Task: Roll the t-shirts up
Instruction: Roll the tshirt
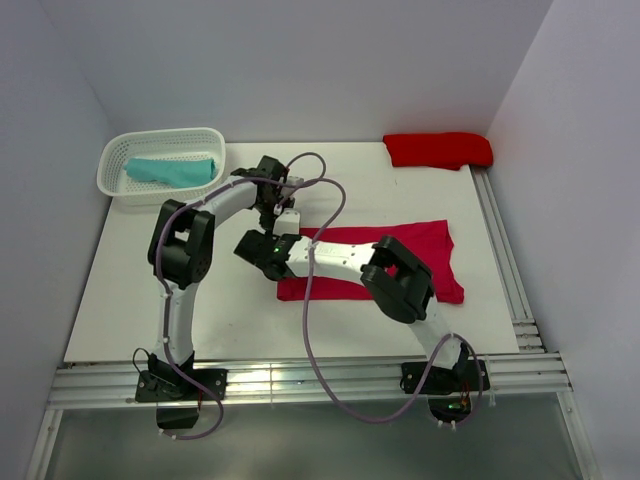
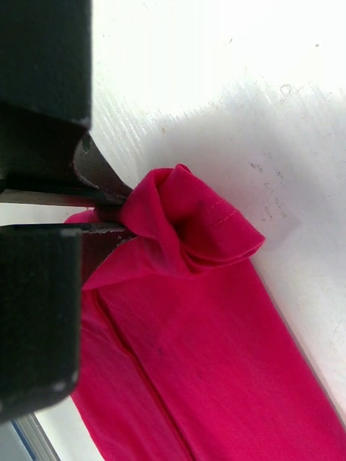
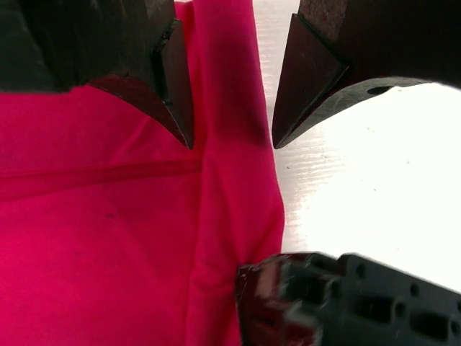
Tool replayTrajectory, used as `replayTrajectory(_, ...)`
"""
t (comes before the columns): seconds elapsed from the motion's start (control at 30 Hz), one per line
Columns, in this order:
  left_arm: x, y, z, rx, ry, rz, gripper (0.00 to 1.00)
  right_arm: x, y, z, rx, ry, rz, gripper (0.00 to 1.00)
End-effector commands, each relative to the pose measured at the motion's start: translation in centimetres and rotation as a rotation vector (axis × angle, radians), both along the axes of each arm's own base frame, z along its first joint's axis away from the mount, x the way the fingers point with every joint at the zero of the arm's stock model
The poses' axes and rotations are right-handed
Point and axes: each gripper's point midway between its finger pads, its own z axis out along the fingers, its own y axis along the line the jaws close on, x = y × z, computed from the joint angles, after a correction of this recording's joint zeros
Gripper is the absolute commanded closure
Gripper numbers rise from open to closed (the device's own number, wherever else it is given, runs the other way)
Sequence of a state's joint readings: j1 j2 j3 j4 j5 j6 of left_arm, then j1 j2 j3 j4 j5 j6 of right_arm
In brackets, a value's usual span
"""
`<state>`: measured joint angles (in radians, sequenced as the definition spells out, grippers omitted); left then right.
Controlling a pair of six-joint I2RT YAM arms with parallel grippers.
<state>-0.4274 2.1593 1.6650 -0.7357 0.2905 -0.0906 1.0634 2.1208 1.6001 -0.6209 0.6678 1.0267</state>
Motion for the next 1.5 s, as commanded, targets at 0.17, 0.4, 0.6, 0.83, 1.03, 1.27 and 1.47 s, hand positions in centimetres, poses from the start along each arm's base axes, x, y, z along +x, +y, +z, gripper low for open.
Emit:
replayTrajectory(0.17, 0.4, 0.4, -0.2, 0.046, 0.004, -0.009, 0.89, -0.3, 1.2, 0.1, -0.096, -0.019, 0.030, 0.51)
replayTrajectory(0.4, 0.3, 0.1, 0.0, 0.031, 0.017, -0.023, 0.81, -1.3, 0.5, -1.4, -0.082, 0.033, 0.017, 0.57)
replayTrajectory(0.6, 0.7, -0.2, 1.0, -0.004, 0.019, -0.033, 0.76, -1.6, -0.1, -1.7, -0.023, 0.064, 0.002, 0.71)
replayTrajectory(0.83, 1.8, -0.6, 4.4, -0.116, -0.014, -0.072, 0.41, -2.0, 0.0, -1.5, 0.246, 0.084, 0.021, 0.78)
replayTrajectory(1.03, 1.6, -0.6, 9.2, -0.268, -0.070, -0.159, 0.24, -1.8, -0.4, -1.2, 0.594, 0.107, 0.034, 0.80)
replayTrajectory(1.27, -0.8, 0.5, 8.8, -0.450, -0.017, -0.228, 0.19, -1.7, -1.5, -1.1, 0.938, 0.106, 0.041, 0.80)
replayTrajectory(1.47, -2.8, -0.4, 5.5, -0.556, 0.071, -0.227, 0.19, -1.8, -1.1, -1.2, 1.124, 0.126, 0.049, 0.81)
